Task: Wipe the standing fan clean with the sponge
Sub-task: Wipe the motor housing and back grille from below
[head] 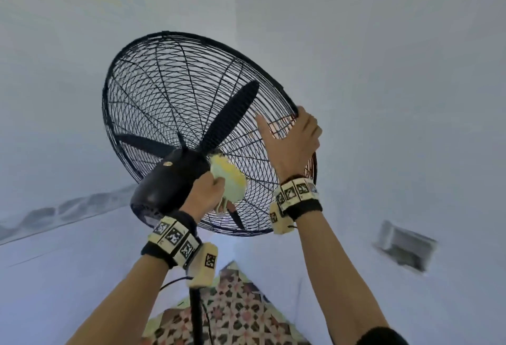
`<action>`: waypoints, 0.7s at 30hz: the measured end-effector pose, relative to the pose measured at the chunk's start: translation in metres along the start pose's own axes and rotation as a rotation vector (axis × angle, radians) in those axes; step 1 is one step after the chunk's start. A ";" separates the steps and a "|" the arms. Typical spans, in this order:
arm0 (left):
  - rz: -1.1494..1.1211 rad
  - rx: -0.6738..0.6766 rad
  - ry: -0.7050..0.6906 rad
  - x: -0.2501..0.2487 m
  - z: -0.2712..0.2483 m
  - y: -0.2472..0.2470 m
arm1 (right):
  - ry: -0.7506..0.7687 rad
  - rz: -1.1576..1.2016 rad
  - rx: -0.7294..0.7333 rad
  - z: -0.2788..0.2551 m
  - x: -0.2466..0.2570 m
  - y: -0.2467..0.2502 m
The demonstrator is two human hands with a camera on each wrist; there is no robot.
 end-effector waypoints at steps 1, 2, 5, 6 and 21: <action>-0.011 0.010 0.017 0.010 0.000 -0.005 | -0.055 0.028 0.018 -0.013 -0.015 0.002; -0.012 0.018 0.029 0.020 0.000 -0.010 | -0.104 0.069 0.038 -0.026 -0.029 0.003; 0.024 0.039 0.076 0.054 0.001 -0.025 | -0.218 0.174 0.049 -0.061 -0.067 0.004; 0.018 0.074 0.087 0.063 -0.002 -0.032 | -0.256 0.203 0.047 -0.072 -0.078 0.004; -0.169 0.168 0.472 0.248 -0.024 -0.107 | -0.467 0.525 -0.093 -0.193 -0.136 -0.013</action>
Point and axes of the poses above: each hand's wrist, its own z-axis towards the middle knuckle, its own y-axis out of the back of the hand, x = y × z, the point moved 8 cm from there along z, towards the middle knuckle, and after that the axes turned 5 degrees about x, right-handed, at the moved point
